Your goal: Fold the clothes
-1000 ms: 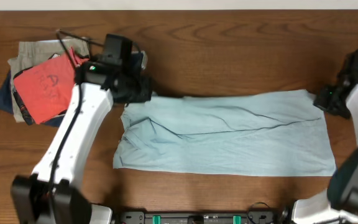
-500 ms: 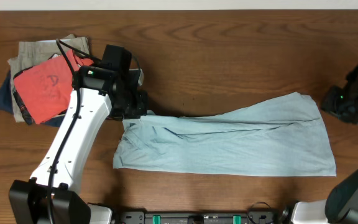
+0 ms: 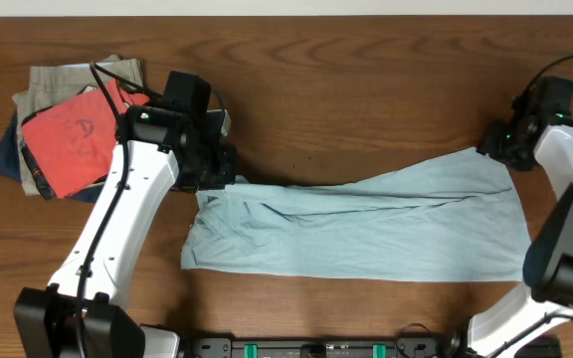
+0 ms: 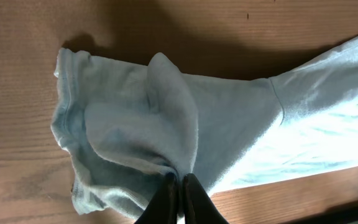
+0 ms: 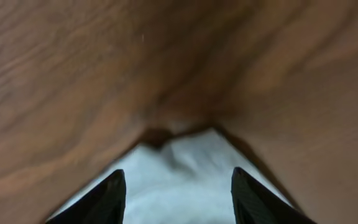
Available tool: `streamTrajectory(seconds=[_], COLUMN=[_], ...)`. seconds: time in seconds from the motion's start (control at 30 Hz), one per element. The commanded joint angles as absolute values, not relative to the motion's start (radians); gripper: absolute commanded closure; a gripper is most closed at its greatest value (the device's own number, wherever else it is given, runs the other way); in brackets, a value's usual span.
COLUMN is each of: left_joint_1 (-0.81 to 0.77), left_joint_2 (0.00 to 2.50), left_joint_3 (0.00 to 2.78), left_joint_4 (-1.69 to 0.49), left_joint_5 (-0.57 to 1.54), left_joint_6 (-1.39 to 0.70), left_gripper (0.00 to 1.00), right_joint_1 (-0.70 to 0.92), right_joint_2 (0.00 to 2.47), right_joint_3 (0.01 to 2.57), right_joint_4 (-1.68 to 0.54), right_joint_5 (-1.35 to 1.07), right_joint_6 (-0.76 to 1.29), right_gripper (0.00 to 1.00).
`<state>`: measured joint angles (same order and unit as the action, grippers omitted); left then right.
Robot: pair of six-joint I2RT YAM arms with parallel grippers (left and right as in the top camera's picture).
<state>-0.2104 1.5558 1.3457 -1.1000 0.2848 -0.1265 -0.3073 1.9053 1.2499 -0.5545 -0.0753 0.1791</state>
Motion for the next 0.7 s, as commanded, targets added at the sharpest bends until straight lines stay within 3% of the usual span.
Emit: streamTrajectory(seconds=[0.0, 0.27, 0.33, 0.37, 0.43, 0.67], left_joint_1=[-0.206, -0.206, -0.206, -0.206, -0.206, -0.206], left_joint_2=[1.562, 1.562, 1.562, 1.562, 1.562, 1.562], left_joint_3=[1.337, 1.337, 1.337, 1.337, 1.337, 1.337], left_joint_4=[-1.098, -1.086, -1.087, -1.087, -1.087, -1.092], left_joint_5=[0.277, 0.277, 0.277, 0.277, 0.277, 0.277], left_joint_6=[-0.114, -0.129, -0.129, -0.129, -0.129, -0.133], left_gripper=[0.94, 0.94, 0.94, 0.94, 0.94, 0.94], right_joint_1=[-0.294, -0.281, -0.281, -0.281, -0.282, -0.304], right_joint_2=[1.938, 2.036, 2.052, 2.059, 2.060, 1.984], right_joint_3=[1.258, 1.258, 1.258, 1.258, 1.258, 1.261], right_joint_4=[-0.518, -0.514, -0.521, -0.526, -0.535, -0.577], right_joint_5=[-0.078, -0.060, -0.059, -0.059, -0.052, -0.009], right_joint_6=[0.201, 0.201, 0.201, 0.201, 0.201, 0.217], right_gripper=[0.47, 0.51, 0.63, 0.81, 0.99, 0.99])
